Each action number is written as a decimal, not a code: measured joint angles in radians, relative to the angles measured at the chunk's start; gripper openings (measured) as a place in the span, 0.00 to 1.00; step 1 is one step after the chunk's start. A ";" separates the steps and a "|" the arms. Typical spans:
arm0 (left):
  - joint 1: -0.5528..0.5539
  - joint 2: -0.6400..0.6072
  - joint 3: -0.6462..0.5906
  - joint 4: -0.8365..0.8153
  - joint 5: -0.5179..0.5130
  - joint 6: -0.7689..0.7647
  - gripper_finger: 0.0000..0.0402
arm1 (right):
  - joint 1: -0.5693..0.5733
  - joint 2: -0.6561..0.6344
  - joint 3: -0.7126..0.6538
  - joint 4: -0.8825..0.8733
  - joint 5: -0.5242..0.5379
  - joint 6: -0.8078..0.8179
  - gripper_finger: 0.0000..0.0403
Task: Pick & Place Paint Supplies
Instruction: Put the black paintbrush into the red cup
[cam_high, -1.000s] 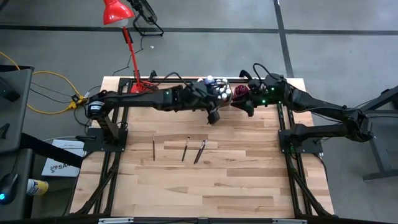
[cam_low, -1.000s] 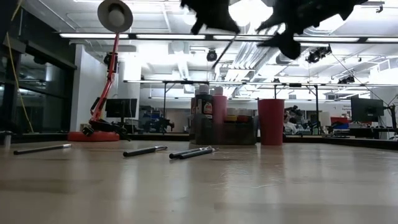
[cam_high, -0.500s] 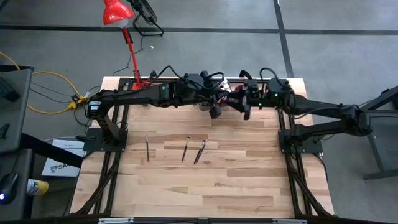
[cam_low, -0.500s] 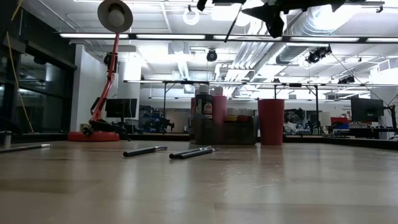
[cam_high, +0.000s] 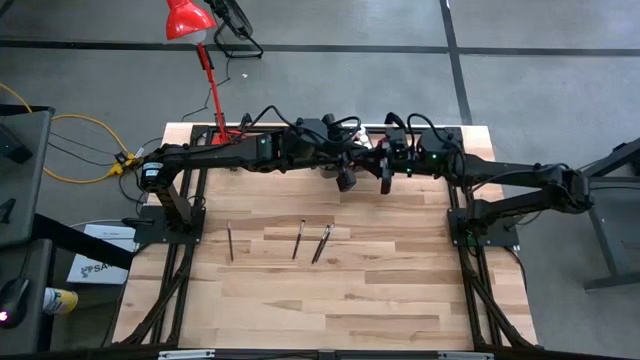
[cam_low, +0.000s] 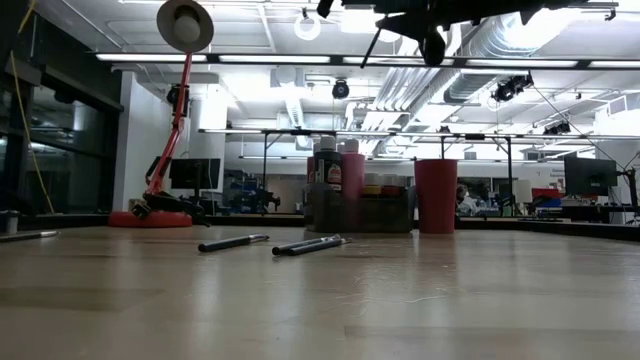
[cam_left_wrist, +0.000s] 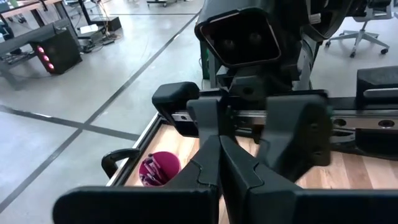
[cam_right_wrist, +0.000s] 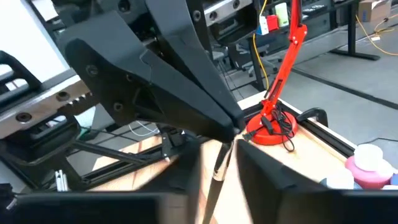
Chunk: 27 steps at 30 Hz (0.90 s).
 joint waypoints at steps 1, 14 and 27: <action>0.000 0.000 0.000 0.000 0.000 0.000 0.00 | 0.000 0.000 0.000 -0.002 0.000 0.000 0.20; 0.000 0.000 0.002 -0.024 -0.063 0.095 0.03 | 0.000 -0.001 0.000 -0.072 0.061 0.003 0.03; -0.001 -0.057 0.001 -0.330 -0.157 0.154 0.32 | -0.095 -0.093 0.000 -0.375 0.545 0.007 0.03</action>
